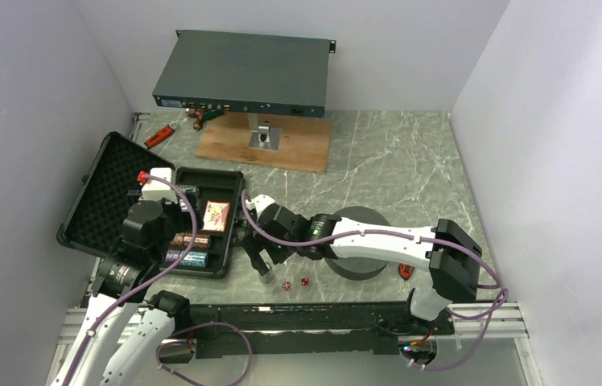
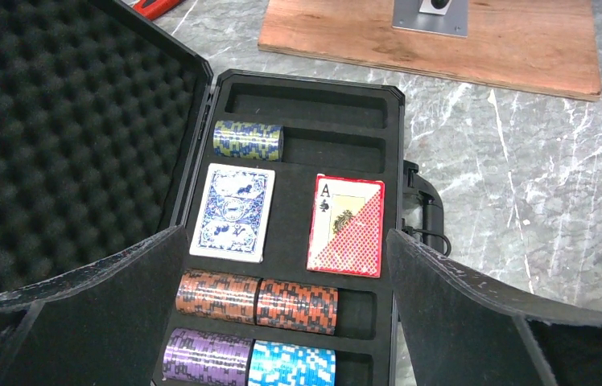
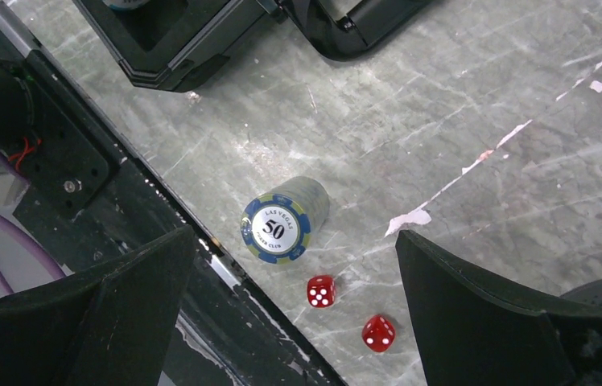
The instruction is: Pack up texas hold em set
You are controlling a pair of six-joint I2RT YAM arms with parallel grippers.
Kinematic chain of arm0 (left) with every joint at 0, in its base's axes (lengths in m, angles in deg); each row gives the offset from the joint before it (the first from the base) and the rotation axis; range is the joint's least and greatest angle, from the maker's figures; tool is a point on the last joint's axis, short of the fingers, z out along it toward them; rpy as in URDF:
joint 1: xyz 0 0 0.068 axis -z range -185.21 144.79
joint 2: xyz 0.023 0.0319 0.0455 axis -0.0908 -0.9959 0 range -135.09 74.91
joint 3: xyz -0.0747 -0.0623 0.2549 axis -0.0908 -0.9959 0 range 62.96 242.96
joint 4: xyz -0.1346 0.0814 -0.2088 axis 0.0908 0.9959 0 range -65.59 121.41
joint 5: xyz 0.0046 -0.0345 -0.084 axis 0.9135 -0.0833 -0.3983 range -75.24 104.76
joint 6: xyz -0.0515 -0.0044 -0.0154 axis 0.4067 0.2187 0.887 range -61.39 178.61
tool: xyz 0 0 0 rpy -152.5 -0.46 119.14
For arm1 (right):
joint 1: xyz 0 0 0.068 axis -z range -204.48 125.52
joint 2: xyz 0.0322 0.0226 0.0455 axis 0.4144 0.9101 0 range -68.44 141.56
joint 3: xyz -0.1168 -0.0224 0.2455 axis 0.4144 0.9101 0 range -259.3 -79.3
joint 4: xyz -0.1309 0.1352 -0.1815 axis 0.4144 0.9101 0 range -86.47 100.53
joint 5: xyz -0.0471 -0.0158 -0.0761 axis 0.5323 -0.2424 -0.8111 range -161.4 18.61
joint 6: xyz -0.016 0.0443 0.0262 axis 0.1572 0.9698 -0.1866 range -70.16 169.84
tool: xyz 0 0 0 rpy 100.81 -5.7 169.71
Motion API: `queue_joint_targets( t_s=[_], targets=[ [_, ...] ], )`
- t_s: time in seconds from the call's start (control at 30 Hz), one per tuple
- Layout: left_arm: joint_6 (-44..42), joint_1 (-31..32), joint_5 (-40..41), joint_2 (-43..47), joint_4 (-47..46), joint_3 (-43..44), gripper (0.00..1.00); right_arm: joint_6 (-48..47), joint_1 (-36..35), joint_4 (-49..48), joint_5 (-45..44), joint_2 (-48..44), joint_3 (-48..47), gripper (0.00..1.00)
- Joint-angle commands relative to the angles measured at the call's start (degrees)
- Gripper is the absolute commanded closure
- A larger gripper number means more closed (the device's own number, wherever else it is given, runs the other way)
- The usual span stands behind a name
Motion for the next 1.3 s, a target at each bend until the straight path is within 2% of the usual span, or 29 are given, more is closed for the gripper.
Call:
queue_joint_targets(
  t_s=[0.0,0.53,1.27],
  targets=[
    [-0.8,0.0,-0.1,1.0,-1.4,0.0,0.0,1.0,-1.3,2.7,-4.5,0.5,-2.8,0.0],
    [-1.1,-0.5,0.2,0.1,-1.8,0.0,0.0,-0.7,-3.7,6.8,-9.9,4.9,-5.7,0.0],
    [-1.1,-0.6,0.4,0.7,-1.2,-0.2,0.0,-1.6,-5.0,8.0,-4.9,10.4,-9.8,0.02]
  ],
)
